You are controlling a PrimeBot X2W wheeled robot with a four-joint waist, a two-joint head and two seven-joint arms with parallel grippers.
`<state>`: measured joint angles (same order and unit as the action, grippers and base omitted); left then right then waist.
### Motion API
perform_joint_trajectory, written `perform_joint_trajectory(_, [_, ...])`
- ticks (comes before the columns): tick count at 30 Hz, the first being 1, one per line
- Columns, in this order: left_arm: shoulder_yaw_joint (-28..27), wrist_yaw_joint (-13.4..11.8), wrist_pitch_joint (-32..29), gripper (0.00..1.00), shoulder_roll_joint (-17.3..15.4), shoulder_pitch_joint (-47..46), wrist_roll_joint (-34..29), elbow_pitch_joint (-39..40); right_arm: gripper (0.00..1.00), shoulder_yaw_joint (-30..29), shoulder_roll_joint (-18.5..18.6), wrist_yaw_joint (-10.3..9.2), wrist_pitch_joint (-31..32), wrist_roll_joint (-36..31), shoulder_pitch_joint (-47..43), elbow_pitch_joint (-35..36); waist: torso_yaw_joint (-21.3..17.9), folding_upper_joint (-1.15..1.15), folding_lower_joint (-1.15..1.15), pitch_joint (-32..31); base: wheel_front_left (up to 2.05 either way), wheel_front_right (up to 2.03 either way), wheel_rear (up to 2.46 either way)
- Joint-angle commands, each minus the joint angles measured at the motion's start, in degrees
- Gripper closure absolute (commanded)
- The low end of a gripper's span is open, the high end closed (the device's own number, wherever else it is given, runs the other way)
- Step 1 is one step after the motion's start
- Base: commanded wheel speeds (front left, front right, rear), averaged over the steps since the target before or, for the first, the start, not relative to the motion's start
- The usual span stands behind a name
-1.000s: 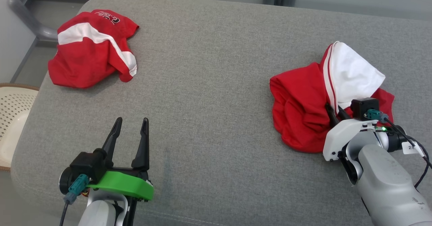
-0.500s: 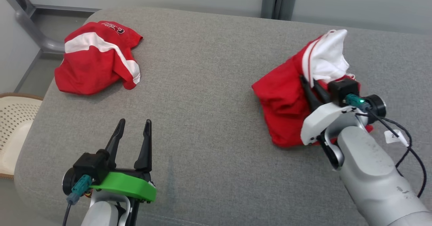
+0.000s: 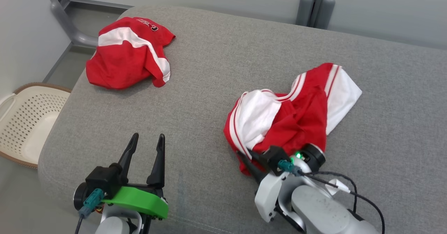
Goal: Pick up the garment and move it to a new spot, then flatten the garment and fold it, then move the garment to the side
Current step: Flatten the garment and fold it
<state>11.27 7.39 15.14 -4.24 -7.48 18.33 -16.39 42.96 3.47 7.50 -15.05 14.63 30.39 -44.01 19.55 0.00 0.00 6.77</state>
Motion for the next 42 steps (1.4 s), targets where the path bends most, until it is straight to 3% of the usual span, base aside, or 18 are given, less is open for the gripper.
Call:
perform_joint_trajectory(1, [0.04,0.17,0.01,0.0,0.21,0.51,0.3,-0.08,0.31,1.44,-0.01,-0.02,-0.18,0.87,-1.05,0.11,0.33,0.0,0.0,0.02,0.0,0.0,0.0])
perform_joint_trajectory(2, [0.02,0.17,0.01,0.0,0.26,0.52,0.3,-0.11,0.0,2.27,-0.15,-0.02,-0.18,1.75,-1.48,0.45,0.33,0.0,0.0,0.0,0.0,0.0,0.0])
perform_joint_trajectory(7, [-0.92,0.17,0.01,0.0,0.11,0.91,-0.13,-0.31,0.0,0.85,0.51,-0.02,-0.18,3.05,-1.59,4.87,-1.24,0.0,0.0,-0.62,0.0,0.0,0.0])
perform_joint_trajectory(17, [-1.86,0.17,0.01,0.0,0.07,1.49,-0.81,0.21,0.0,-13.14,8.09,-0.02,-0.18,0.3,-4.02,14.89,-4.85,0.0,0.0,-2.27,0.0,0.0,0.0])
perform_joint_trajectory(23, [-1.02,0.17,0.01,0.0,0.39,0.63,-1.02,0.51,0.0,-19.93,8.95,-0.02,-0.19,-0.3,-3.08,10.86,-4.49,0.0,0.0,-1.23,0.0,0.0,0.0])
perform_joint_trajectory(29, [-0.63,0.17,0.01,0.0,0.39,0.11,-1.0,0.22,0.0,-18.72,7.04,-0.02,0.79,1.31,-2.31,2.79,-2.85,0.0,0.0,-0.17,0.0,0.0,0.0])
perform_joint_trajectory(30, [-0.68,0.17,0.01,0.0,0.4,0.16,-1.0,0.19,0.33,-18.41,6.64,-0.03,0.72,2.01,-1.96,1.93,-2.72,0.0,0.0,-0.09,0.0,0.0,0.0])
perform_joint_trajectory(31, [-0.79,0.17,0.01,0.0,0.38,0.29,-1.03,0.15,0.9,-17.83,6.24,-0.02,0.64,2.63,-1.58,1.04,-2.61,0.0,0.0,-0.04,0.0,0.0,0.0])
perform_joint_trajectory(32, [-0.94,0.17,0.01,0.0,0.37,0.42,-1.06,0.12,1.0,-17.48,6.14,-0.02,0.54,3.05,-1.33,0.36,-2.59,0.0,0.0,-0.02,0.0,0.0,0.0])
perform_joint_trajectory(38, [-2.32,0.17,0.01,0.0,0.31,1.67,-1.41,0.1,1.0,-18.27,7.89,-0.03,-0.2,4.71,0.57,0.28,-4.66,0.0,0.0,-0.8,0.0,0.0,0.0])
perform_joint_trajectory(42, [-2.89,0.17,0.0,0.0,0.37,1.81,-1.49,0.43,1.0,-22.67,11.02,-0.02,-0.14,4.19,0.25,5.34,-6.78,0.0,0.0,-1.2,0.0,0.0,0.0])
